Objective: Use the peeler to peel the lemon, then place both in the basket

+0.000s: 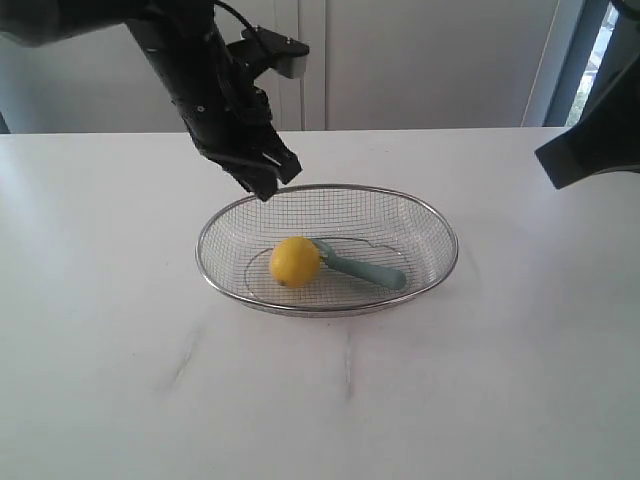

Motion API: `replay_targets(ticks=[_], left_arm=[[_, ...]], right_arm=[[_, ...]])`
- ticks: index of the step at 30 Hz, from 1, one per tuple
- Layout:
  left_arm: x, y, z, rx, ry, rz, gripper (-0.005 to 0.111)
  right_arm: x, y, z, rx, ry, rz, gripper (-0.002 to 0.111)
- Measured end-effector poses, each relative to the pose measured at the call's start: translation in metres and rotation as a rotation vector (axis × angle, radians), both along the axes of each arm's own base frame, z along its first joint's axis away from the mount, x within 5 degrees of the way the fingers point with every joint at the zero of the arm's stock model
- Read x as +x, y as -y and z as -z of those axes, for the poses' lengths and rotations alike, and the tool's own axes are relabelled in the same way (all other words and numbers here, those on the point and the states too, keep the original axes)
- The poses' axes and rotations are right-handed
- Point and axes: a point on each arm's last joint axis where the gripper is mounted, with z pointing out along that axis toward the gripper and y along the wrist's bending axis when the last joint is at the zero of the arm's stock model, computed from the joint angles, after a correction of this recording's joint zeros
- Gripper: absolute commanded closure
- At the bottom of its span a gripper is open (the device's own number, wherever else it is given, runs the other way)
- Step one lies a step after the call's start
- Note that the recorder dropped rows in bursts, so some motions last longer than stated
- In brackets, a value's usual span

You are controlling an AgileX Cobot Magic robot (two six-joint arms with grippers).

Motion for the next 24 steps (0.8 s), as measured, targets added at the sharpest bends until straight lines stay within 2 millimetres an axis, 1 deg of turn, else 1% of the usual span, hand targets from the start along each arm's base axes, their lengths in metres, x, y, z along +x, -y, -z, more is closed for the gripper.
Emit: replay_targets(ticks=[3, 4, 5, 6, 10, 11, 13, 18, 20, 24], left_arm=[[-0.014, -0.010, -0.013, -0.004, 0.007, 0.001, 0.107], [-0.023, -0.016, -0.019, -0.003, 0.014, 0.001, 0.107], [-0.028, -0.020, -0.022, -0.001, 0.015, 0.001, 0.107], [-0.039, -0.028, -0.023, 0.013, 0.012, -0.001, 0.107], [-0.063, -0.047, -0.027, 0.042, 0.013, -0.029, 0.107], [-0.078, -0.060, -0.029, 0.062, 0.019, -0.056, 0.107], [-0.101, -0.082, -0.032, 0.093, 0.041, -0.105, 0.107], [-0.171, -0.144, -0.052, 0.134, 0.147, -0.258, 0.107], [-0.190, -0.159, -0.057, 0.140, 0.155, -0.284, 0.107], [-0.213, -0.175, -0.070, 0.091, 0.214, -0.305, 0.107]], right_arm=[[0.000, 0.000, 0.000, 0.000, 0.000, 0.000, 0.108], [0.000, 0.000, 0.000, 0.000, 0.000, 0.000, 0.108], [0.000, 0.000, 0.000, 0.000, 0.000, 0.000, 0.108], [0.000, 0.000, 0.000, 0.000, 0.000, 0.000, 0.108], [0.000, 0.000, 0.000, 0.000, 0.000, 0.000, 0.108], [0.000, 0.000, 0.000, 0.000, 0.000, 0.000, 0.108], [0.000, 0.000, 0.000, 0.000, 0.000, 0.000, 0.108], [0.000, 0.000, 0.000, 0.000, 0.000, 0.000, 0.108], [0.000, 0.000, 0.000, 0.000, 0.000, 0.000, 0.108], [0.000, 0.000, 0.000, 0.000, 0.000, 0.000, 0.108]])
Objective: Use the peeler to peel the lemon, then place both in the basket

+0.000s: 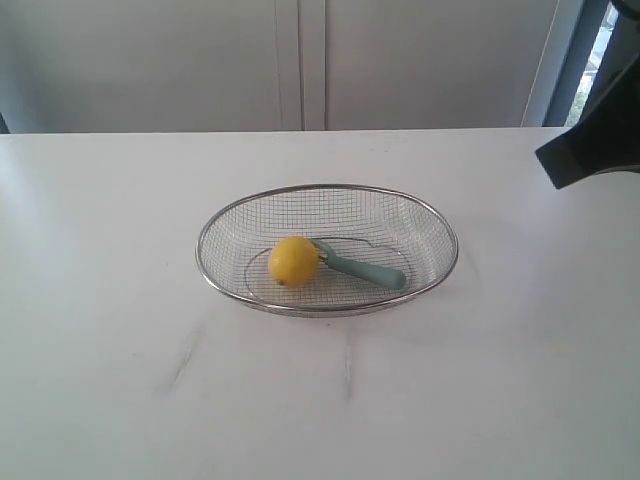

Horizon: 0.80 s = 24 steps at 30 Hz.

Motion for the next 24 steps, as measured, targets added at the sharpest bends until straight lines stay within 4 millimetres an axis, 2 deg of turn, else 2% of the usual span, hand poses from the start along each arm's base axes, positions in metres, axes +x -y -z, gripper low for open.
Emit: replay_targets(ticks=[8, 20, 24], left_arm=[[-0.022, -0.015, -0.013, -0.052, 0.082, -0.003, 0.107], [-0.022, -0.016, -0.013, -0.056, 0.085, -0.012, 0.107], [-0.021, -0.024, -0.012, -0.073, 0.077, -0.092, 0.107]], right_arm=[[0.000, 0.000, 0.000, 0.000, 0.000, 0.000, 0.108], [0.000, 0.000, 0.000, 0.000, 0.000, 0.000, 0.108], [0.000, 0.000, 0.000, 0.000, 0.001, 0.000, 0.108]])
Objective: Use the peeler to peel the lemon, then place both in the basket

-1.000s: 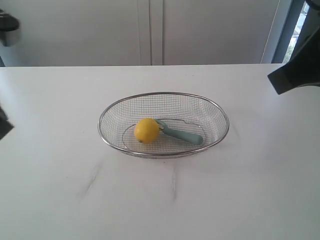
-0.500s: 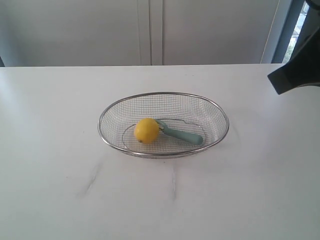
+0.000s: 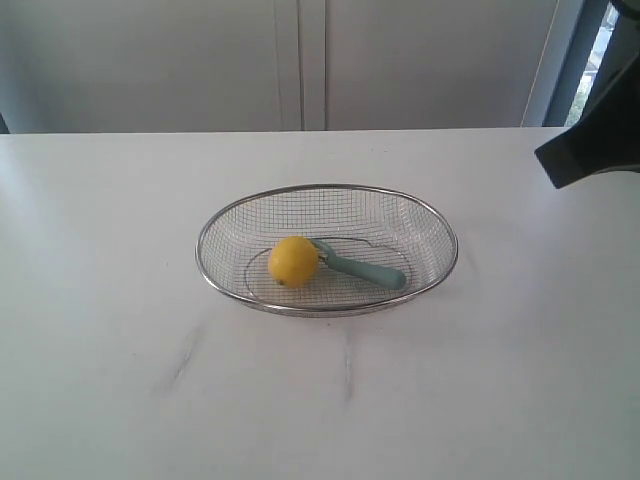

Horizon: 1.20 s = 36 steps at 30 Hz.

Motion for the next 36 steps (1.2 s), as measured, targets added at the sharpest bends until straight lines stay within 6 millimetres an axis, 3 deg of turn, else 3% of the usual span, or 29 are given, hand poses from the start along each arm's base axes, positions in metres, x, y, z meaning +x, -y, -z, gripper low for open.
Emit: replay_targets(ticks=[4, 9, 18, 27, 36], left_arm=[[-0.010, -0.020, 0.007, -0.007, 0.022, -0.125, 0.107], [-0.042, -0.039, 0.015, -0.038, 0.143, -0.217, 0.107], [-0.080, -0.052, 0.039, -0.062, 0.229, -0.277, 0.107], [-0.101, -0.056, 0.053, -0.085, 0.290, -0.278, 0.107], [-0.102, -0.056, 0.055, -0.084, 0.289, -0.278, 0.107]], right_arm=[[0.000, 0.000, 0.000, 0.001, 0.001, 0.000, 0.108], [0.000, 0.000, 0.000, 0.001, 0.001, 0.000, 0.108], [0.000, 0.000, 0.000, 0.002, 0.001, 0.001, 0.108], [0.000, 0.000, 0.000, 0.002, 0.001, 0.001, 0.108], [0.000, 0.000, 0.000, 0.002, 0.001, 0.001, 0.108]])
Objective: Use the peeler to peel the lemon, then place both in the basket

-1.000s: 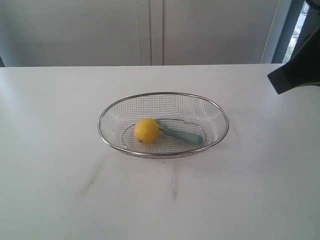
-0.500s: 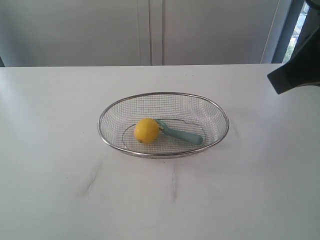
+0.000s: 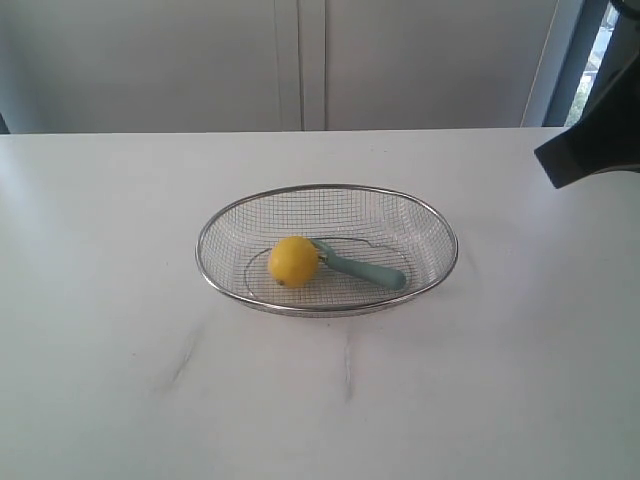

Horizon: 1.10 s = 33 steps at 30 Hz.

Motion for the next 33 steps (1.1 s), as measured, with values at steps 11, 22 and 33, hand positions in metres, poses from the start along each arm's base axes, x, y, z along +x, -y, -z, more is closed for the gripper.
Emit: replay_targets(ticks=[11, 22, 33], left_arm=[[0.007, 0.002, 0.032, -0.016, 0.044, 0.005, 0.107], [0.049, 0.020, 0.102, -0.105, 0.442, 0.114, 0.107], [0.045, 0.018, 0.171, -0.206, 0.261, 0.022, 0.107]], right_arm=[[0.000, 0.000, 0.000, 0.000, 0.000, 0.000, 0.108], [0.000, 0.000, 0.000, 0.001, 0.002, 0.000, 0.108], [0.000, 0.000, 0.000, 0.002, 0.003, 0.000, 0.108]])
